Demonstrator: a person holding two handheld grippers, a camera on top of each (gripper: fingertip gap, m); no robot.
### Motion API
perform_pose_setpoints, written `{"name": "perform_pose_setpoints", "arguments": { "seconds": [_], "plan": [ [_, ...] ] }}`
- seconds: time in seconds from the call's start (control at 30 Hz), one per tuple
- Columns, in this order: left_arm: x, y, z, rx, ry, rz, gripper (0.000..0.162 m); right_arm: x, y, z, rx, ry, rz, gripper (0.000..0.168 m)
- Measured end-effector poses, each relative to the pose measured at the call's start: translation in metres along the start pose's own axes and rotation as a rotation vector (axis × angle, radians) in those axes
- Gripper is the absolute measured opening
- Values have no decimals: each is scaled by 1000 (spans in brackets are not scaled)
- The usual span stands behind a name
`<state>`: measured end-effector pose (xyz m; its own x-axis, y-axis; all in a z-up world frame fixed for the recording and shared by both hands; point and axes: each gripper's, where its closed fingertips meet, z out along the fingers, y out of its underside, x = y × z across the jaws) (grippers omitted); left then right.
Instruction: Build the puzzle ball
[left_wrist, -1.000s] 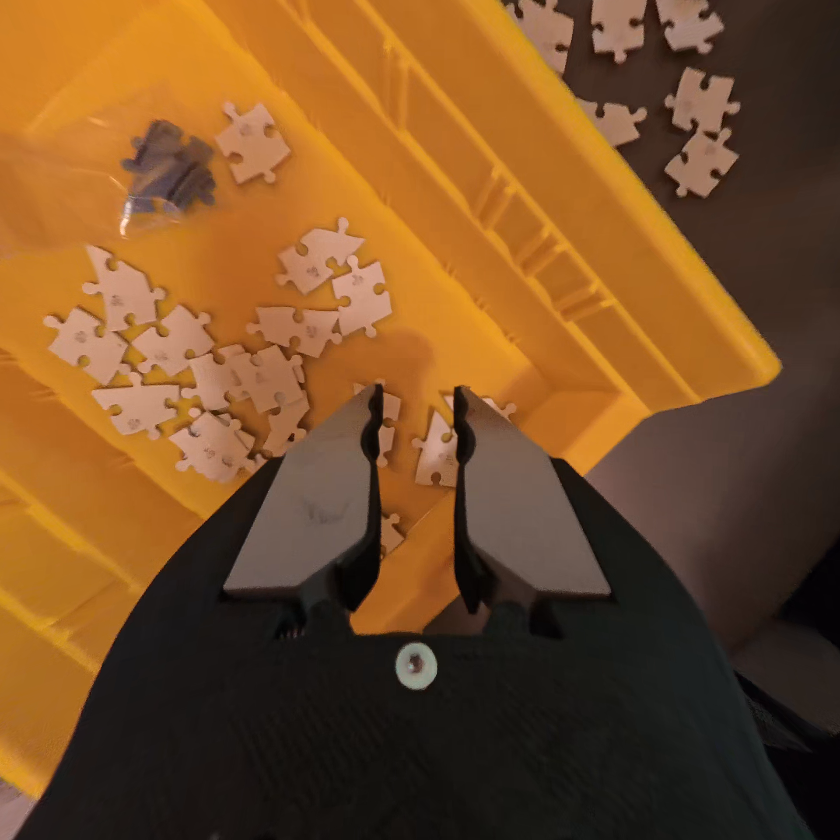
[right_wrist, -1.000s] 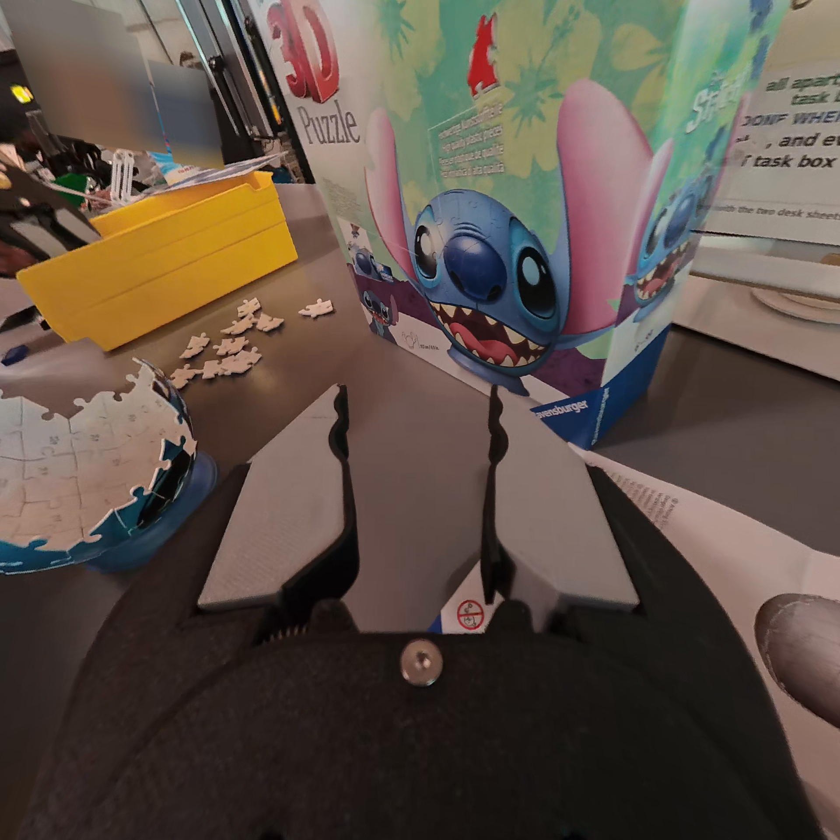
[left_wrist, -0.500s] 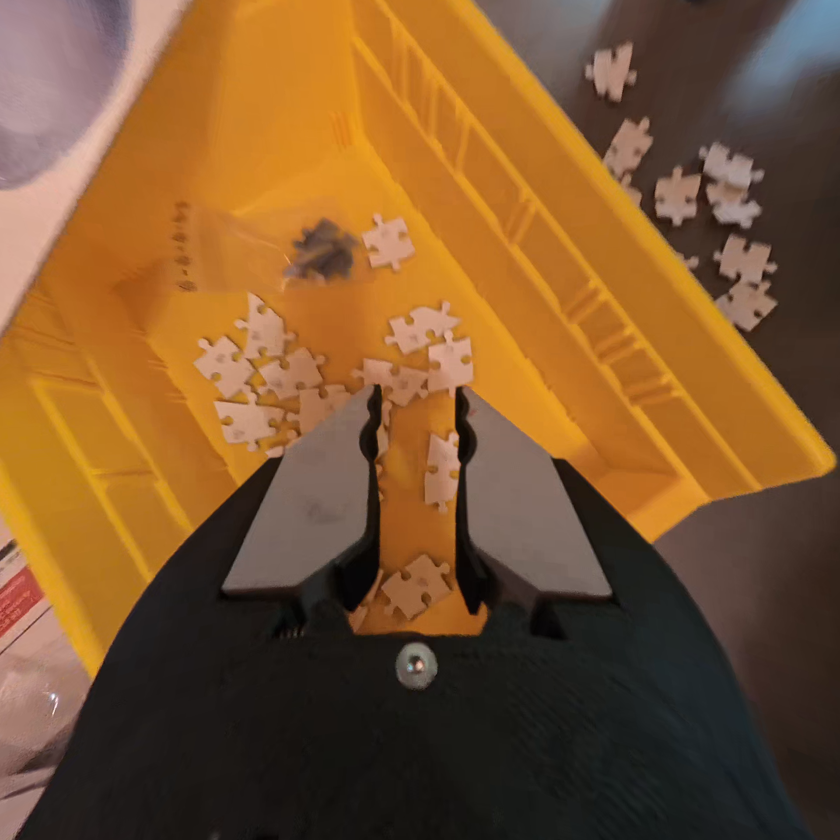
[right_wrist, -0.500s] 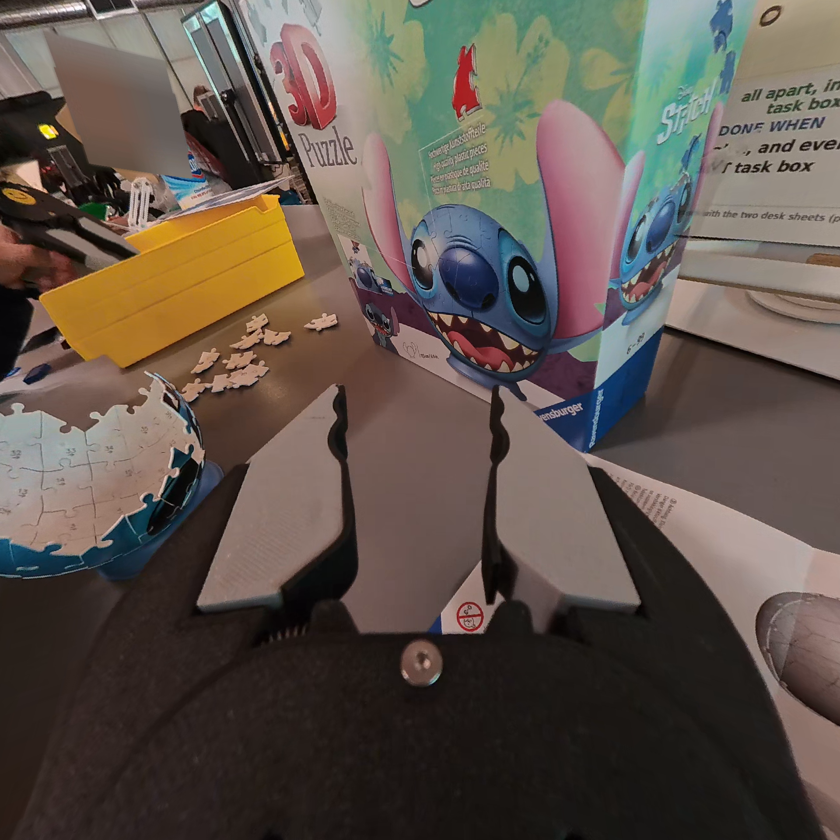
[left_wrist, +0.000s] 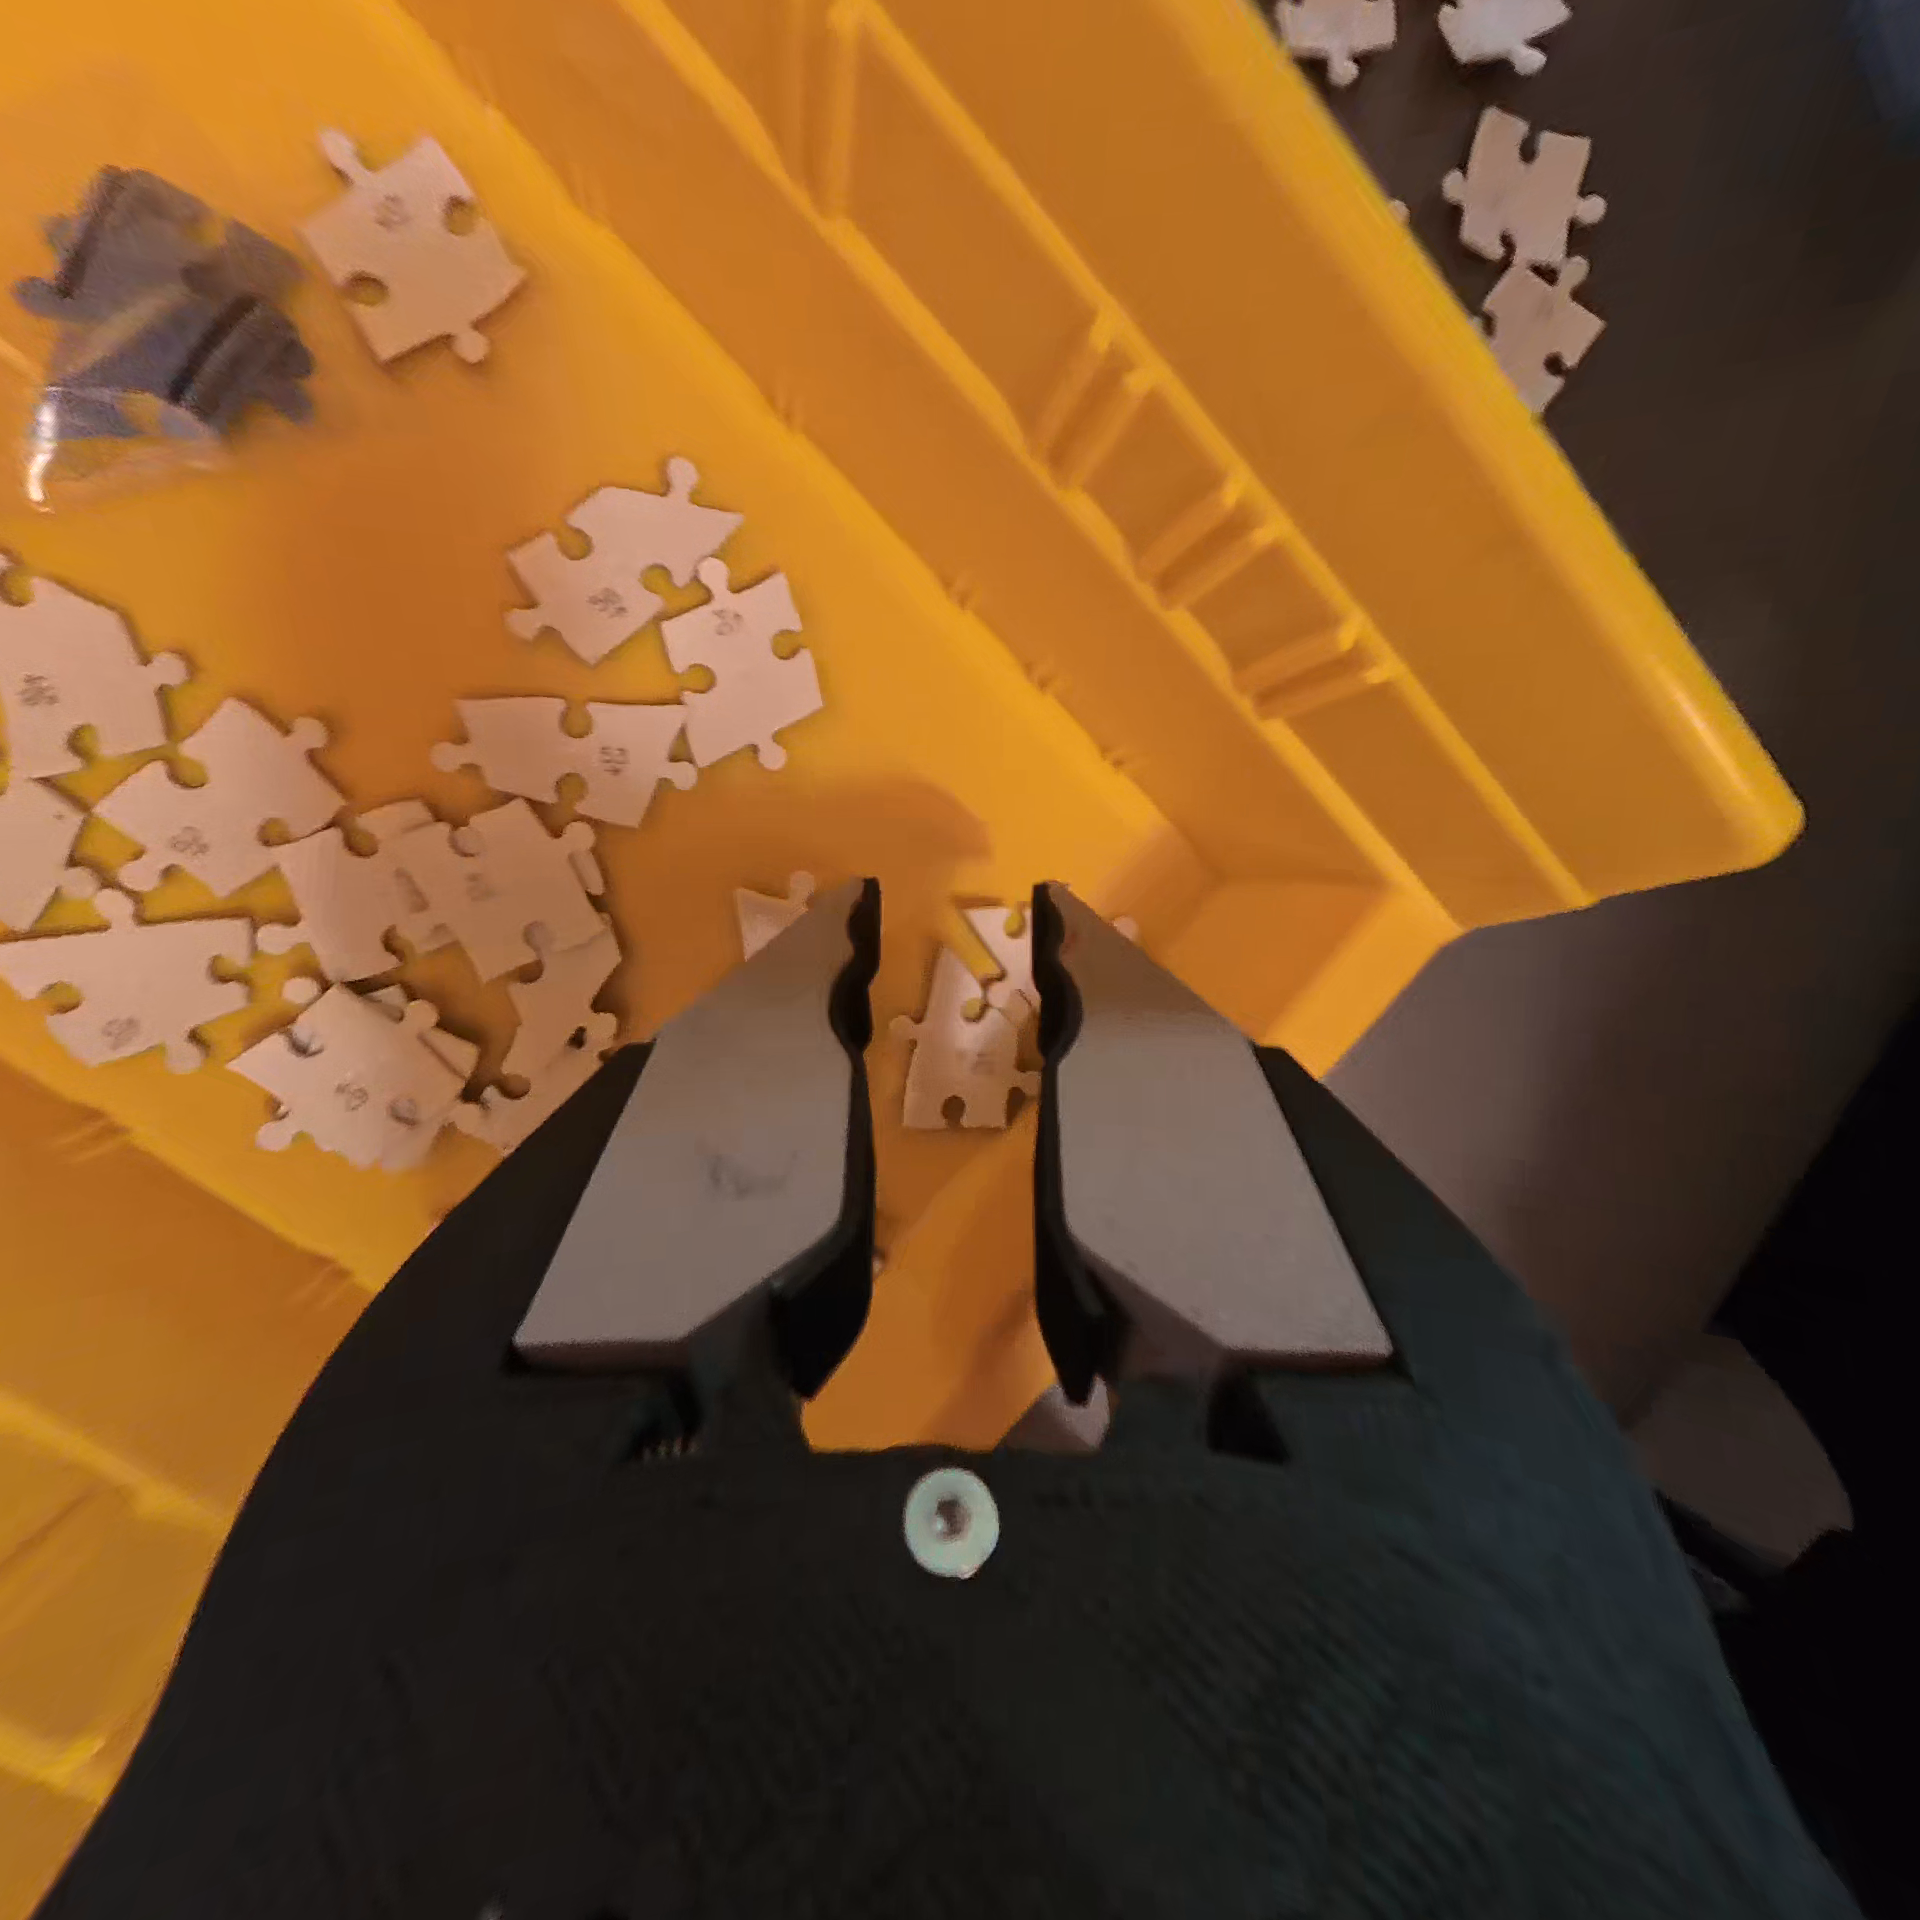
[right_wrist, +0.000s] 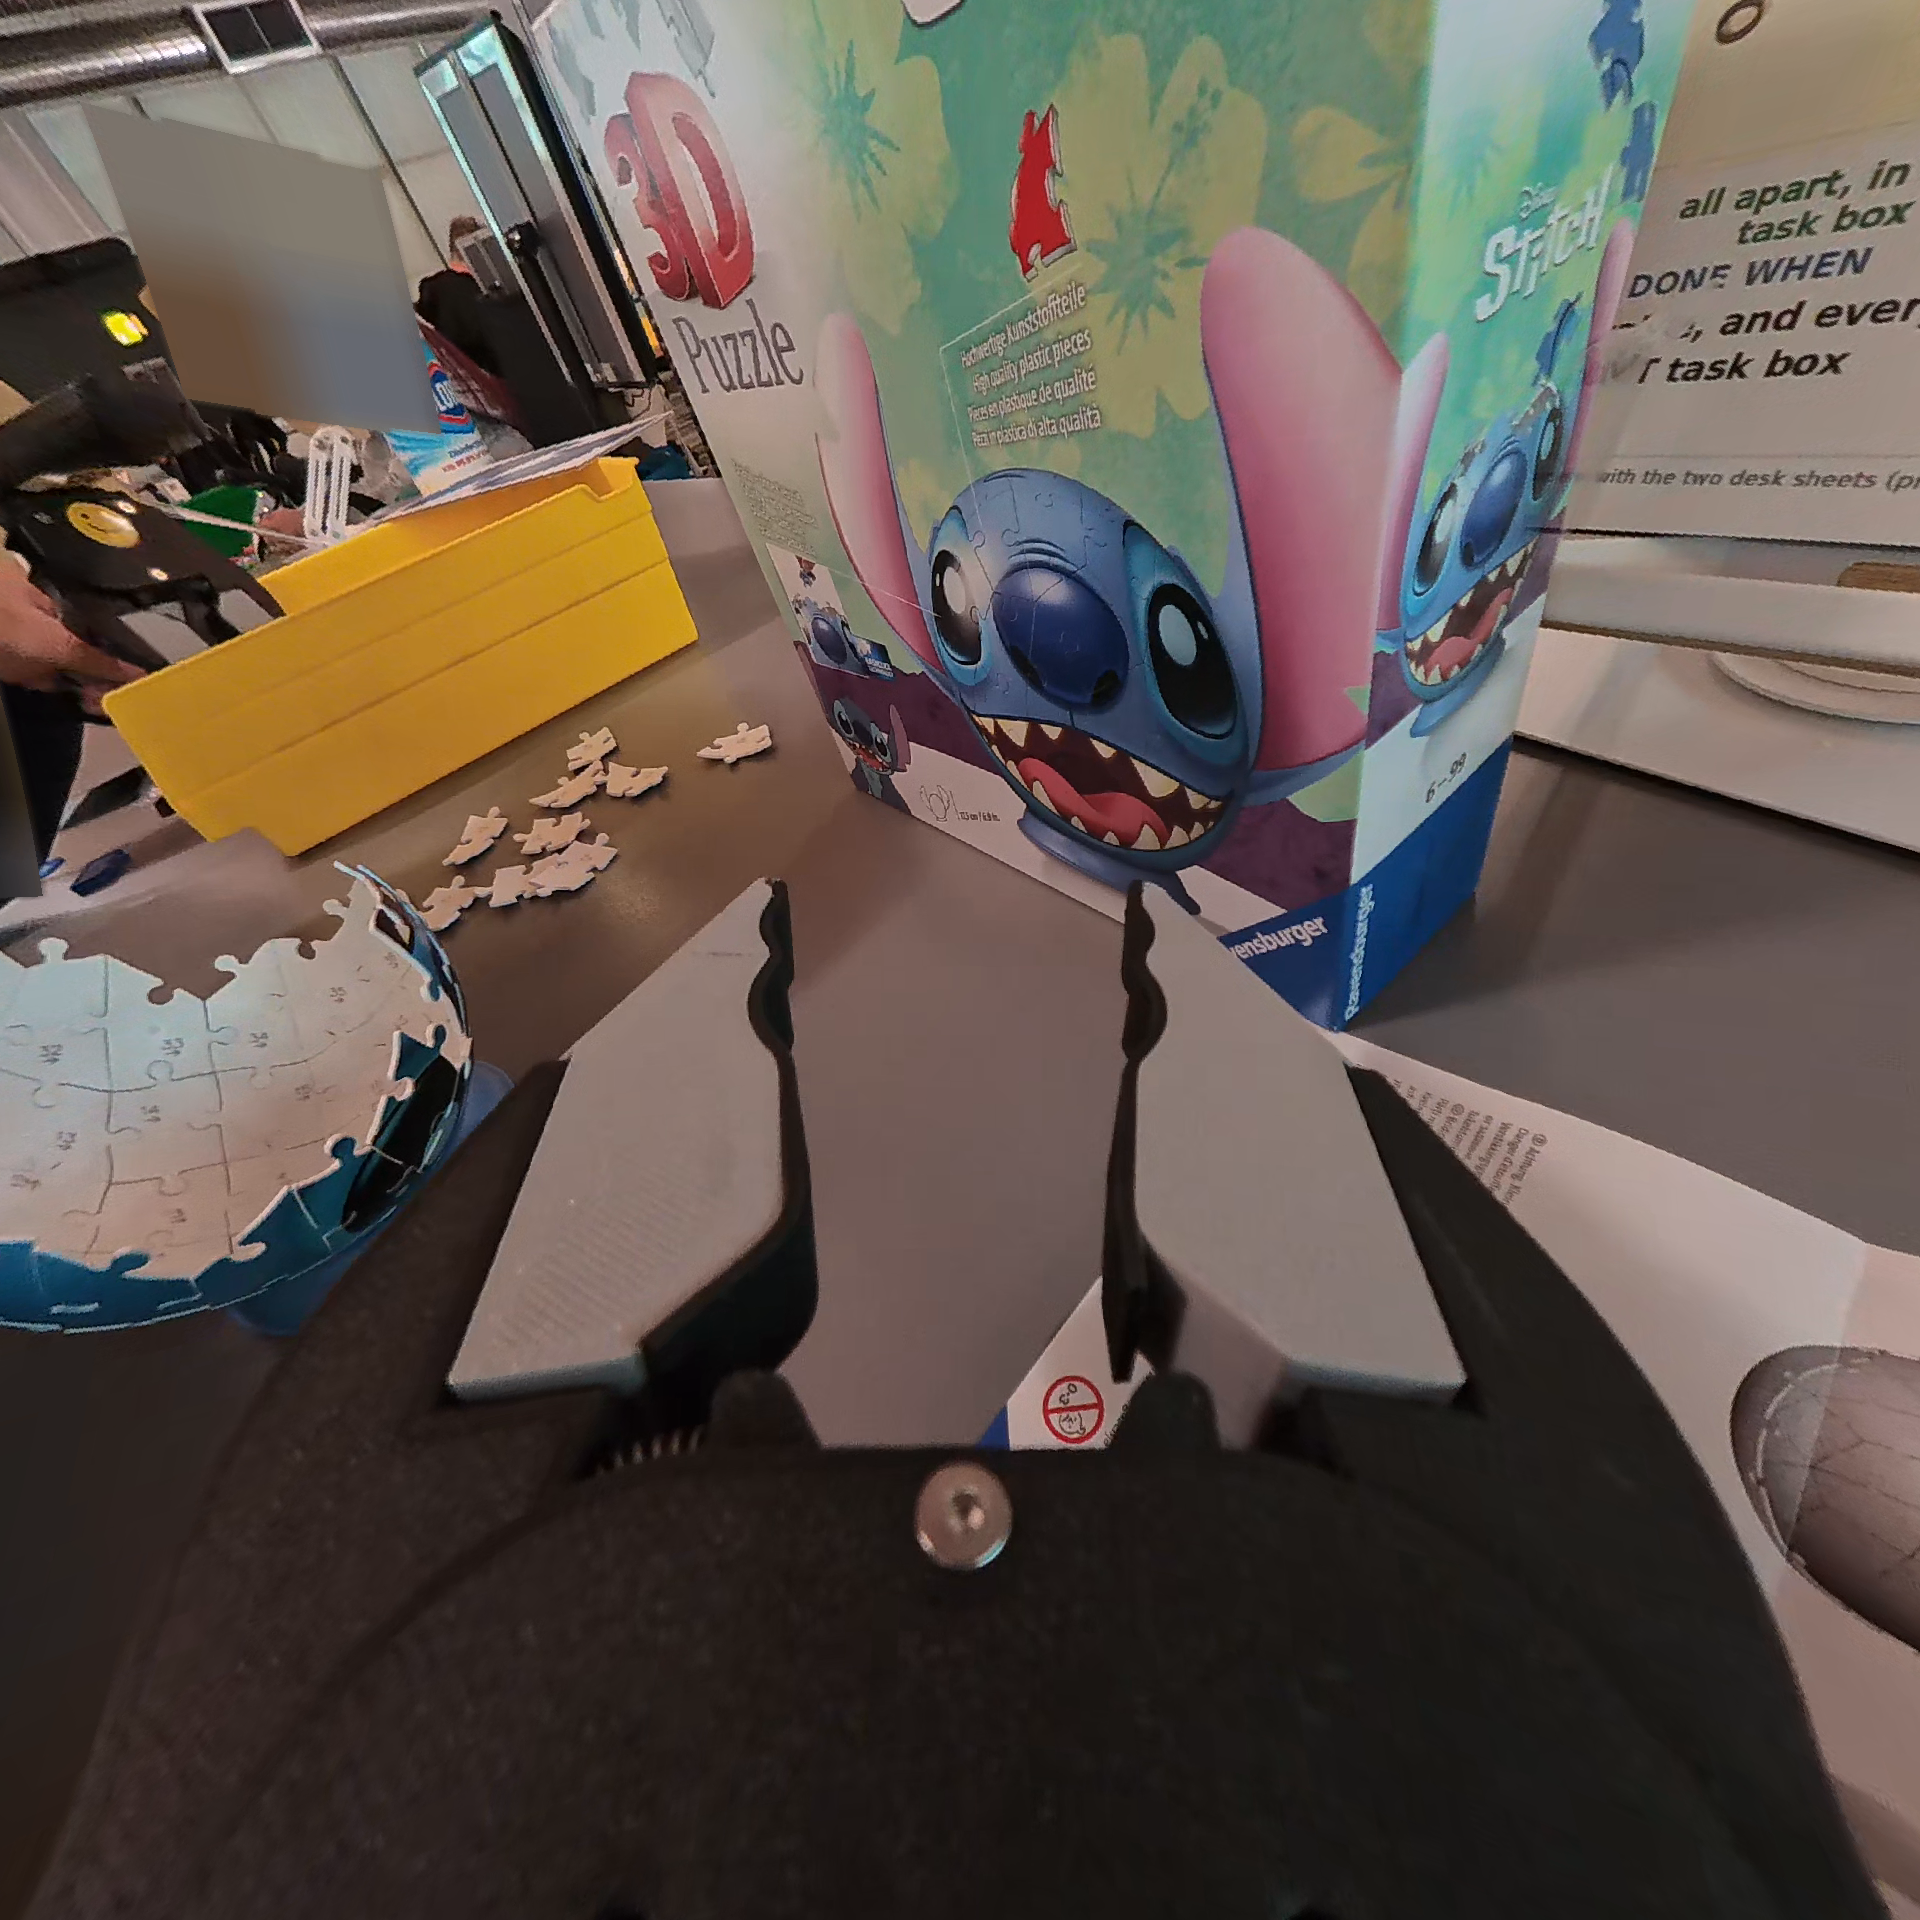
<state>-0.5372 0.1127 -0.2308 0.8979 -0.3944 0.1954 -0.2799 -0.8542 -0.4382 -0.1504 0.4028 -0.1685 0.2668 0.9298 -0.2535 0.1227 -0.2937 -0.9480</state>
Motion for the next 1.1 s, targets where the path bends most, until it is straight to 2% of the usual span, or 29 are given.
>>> {"name": "perform_pose_setpoints", "arguments": {
  "seconds": [0.5, 0.53, 0.67, 0.9, 1.1],
  "plan": [
    [0, 22, 5, -365, 135, 286, 29, 2, -3, -3, 29, -5, 27, 62],
    [-2, 20, 6, -354, 113, 310, 25, 2, -3, -3, 27, -7, 29, 62],
    [5, 19, 8, -355, 134, 335, 27, 1, -3, -3, 30, -13, 28, 62],
    [9, 15, 13, -348, 160, 356, 9, -2, -3, -3, 32, -25, 20, 61],
    [10, 13, 9, -299, 190, 261, 3, -4, -3, -4, 34, -37, 24, 61]
  ]
}}
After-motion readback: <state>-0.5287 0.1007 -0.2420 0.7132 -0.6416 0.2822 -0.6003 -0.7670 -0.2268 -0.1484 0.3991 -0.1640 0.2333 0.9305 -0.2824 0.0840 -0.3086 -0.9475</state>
